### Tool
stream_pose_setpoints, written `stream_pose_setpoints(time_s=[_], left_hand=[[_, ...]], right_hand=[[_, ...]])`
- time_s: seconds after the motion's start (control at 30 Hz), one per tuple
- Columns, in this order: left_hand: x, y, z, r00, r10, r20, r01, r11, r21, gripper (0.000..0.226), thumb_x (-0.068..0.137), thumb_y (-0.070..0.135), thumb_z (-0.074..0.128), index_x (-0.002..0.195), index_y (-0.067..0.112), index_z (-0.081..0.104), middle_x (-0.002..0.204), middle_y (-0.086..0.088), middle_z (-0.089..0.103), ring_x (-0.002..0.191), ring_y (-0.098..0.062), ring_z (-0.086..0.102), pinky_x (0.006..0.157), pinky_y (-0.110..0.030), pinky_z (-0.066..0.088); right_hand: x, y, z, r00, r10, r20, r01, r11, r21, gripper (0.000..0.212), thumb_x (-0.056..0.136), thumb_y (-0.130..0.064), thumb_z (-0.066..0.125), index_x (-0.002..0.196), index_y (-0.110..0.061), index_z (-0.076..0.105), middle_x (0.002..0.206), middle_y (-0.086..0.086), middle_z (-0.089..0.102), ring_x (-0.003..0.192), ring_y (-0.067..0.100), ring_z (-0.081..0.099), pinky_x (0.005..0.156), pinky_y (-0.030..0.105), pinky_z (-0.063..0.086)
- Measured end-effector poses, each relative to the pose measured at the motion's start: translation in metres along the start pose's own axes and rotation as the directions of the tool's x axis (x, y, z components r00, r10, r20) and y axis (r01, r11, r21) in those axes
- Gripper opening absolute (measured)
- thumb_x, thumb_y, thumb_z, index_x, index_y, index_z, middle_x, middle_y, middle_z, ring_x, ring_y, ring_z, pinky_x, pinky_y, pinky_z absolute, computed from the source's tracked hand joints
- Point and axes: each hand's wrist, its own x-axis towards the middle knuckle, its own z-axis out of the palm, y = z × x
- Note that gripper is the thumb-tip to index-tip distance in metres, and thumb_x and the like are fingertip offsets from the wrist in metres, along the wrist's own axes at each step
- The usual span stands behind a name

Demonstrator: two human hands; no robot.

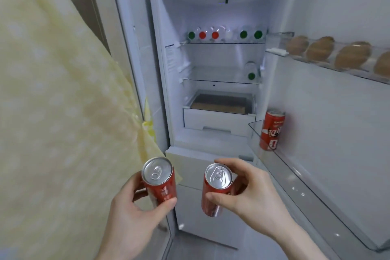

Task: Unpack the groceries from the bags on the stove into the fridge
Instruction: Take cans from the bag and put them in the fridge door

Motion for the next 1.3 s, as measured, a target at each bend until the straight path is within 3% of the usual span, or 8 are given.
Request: stream_pose_setpoints(time_s=[0.17,0.23,0.47,0.67,0.8,0.97,1.13,1.3], left_hand=[[0.041,0.004,0.043,0.998,0.015,0.055,-0.014,1.000,-0.025,0.067,0.052,0.017,0.102,0.108,0.035,0.070,0.100,0.016,0.076,0.089,-0.005,0.072,0.082,-0.028,0.056],[0.057,0.008,0.059,0.996,0.032,0.079,-0.029,0.999,-0.038,0.067,0.048,0.026,0.099,0.108,0.034,0.070,0.100,0.015,0.076,0.089,-0.005,0.072,0.080,-0.024,0.056],[0.119,0.012,0.105,0.978,0.111,0.178,-0.102,0.993,-0.062,0.058,0.056,0.014,0.099,0.103,0.031,0.071,0.097,0.013,0.076,0.090,-0.007,0.071,0.083,-0.029,0.054],[0.185,0.000,0.128,0.943,0.166,0.287,-0.137,0.984,-0.117,0.066,0.050,0.041,0.095,0.111,0.031,0.069,0.101,0.013,0.076,0.093,-0.008,0.071,0.086,-0.033,0.054],[0.236,-0.006,0.142,0.902,0.199,0.382,-0.156,0.978,-0.142,0.068,0.055,0.031,0.101,0.114,0.032,0.068,0.104,0.017,0.074,0.096,-0.005,0.069,0.086,-0.029,0.054],[0.288,-0.005,0.163,0.818,0.258,0.515,-0.186,0.965,-0.187,0.070,0.055,0.035,0.100,0.115,0.041,0.063,0.104,0.030,0.069,0.099,0.003,0.065,0.082,-0.020,0.049],[0.317,-0.003,0.189,0.730,0.294,0.617,-0.159,0.951,-0.266,0.072,0.054,0.030,0.101,0.114,0.042,0.063,0.104,0.026,0.070,0.097,0.003,0.065,0.082,-0.022,0.050],[0.321,0.004,0.209,0.664,0.330,0.672,-0.132,0.935,-0.329,0.072,0.054,0.030,0.101,0.114,0.042,0.063,0.105,0.029,0.069,0.097,0.004,0.065,0.079,-0.020,0.049]], right_hand=[[0.031,0.018,-0.023,0.999,0.025,-0.045,-0.025,1.000,0.003,0.060,0.062,-0.031,0.097,0.114,-0.042,0.069,0.102,-0.023,0.075,0.059,0.005,0.061,0.063,0.021,0.052],[0.040,0.023,-0.029,0.997,0.034,-0.076,-0.033,0.999,0.022,0.060,0.062,-0.031,0.098,0.114,-0.042,0.069,0.104,-0.022,0.075,0.058,0.005,0.058,0.063,0.024,0.053],[0.070,0.040,-0.041,0.981,0.085,-0.172,-0.081,0.996,0.031,0.066,0.060,-0.037,0.098,0.117,-0.046,0.068,0.112,-0.025,0.074,0.078,0.022,0.070,0.077,0.041,0.061],[0.111,0.044,-0.035,0.948,0.106,-0.301,-0.110,0.994,0.003,0.073,0.052,-0.053,0.092,0.120,-0.051,0.065,0.111,-0.026,0.074,0.081,0.017,0.072,0.081,0.044,0.061],[0.139,0.042,-0.026,0.905,0.136,-0.403,-0.140,0.990,0.020,0.072,0.055,-0.047,0.096,0.120,-0.049,0.066,0.112,-0.024,0.075,0.089,0.012,0.073,0.083,0.041,0.061],[0.163,0.031,-0.015,0.804,0.167,-0.570,-0.165,0.985,0.056,0.068,0.057,-0.028,0.100,0.113,-0.050,0.069,0.102,-0.017,0.078,0.082,0.013,0.073,0.070,0.030,0.060],[0.164,0.019,-0.010,0.658,0.145,-0.739,-0.143,0.988,0.067,0.061,0.059,-0.012,0.098,0.109,-0.039,0.075,0.102,-0.012,0.079,0.088,0.009,0.073,0.068,0.015,0.054],[0.148,0.001,-0.019,0.485,0.032,-0.874,-0.142,0.989,-0.043,0.066,0.061,-0.001,0.093,0.111,-0.039,0.073,0.106,-0.012,0.078,0.092,0.009,0.073,0.072,0.023,0.058]])
